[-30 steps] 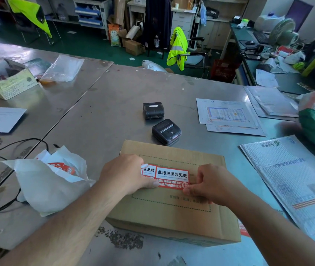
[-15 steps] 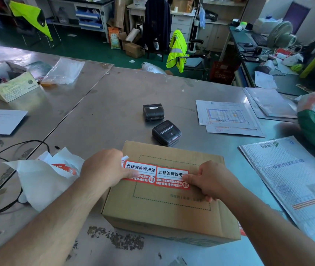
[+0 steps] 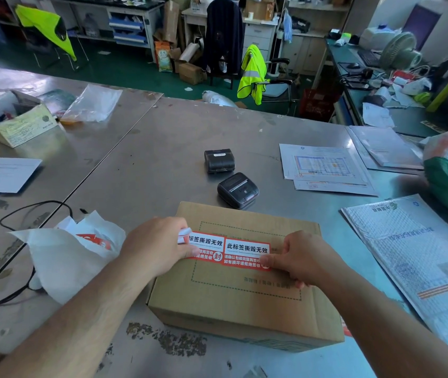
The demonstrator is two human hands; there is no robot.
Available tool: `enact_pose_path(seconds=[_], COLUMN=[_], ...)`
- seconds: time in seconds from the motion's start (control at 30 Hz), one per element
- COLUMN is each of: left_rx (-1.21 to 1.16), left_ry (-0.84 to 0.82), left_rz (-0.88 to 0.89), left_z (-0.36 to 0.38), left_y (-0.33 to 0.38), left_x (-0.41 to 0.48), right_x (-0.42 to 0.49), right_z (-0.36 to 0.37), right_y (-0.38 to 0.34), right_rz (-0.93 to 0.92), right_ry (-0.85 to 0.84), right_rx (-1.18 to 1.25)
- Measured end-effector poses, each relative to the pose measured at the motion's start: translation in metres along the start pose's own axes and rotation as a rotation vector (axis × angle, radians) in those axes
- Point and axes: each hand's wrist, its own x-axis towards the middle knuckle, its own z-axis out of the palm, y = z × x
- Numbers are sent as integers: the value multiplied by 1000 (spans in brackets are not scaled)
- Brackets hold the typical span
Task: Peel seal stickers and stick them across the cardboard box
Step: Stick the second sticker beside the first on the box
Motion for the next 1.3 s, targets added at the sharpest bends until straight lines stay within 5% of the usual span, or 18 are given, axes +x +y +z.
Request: enact_pose_path(seconds=[0.2, 0.57, 0.8, 1.3], left_rx=[-2, 4, 90, -358], left_ry=[22, 47, -97, 262], left_rz=[73, -107, -10, 122], left_z=[21, 21, 17, 35], left_y=[28, 54, 40, 98], left_x=[-3, 11, 6, -13], right_x=[-2, 2, -7, -42], right_z=[-1, 5, 4, 3], right_y=[1, -5, 11, 79], right_rz=[-11, 85, -54, -24], right_ry=[-9, 72, 14, 401], right_rx=[-17, 91, 78, 396])
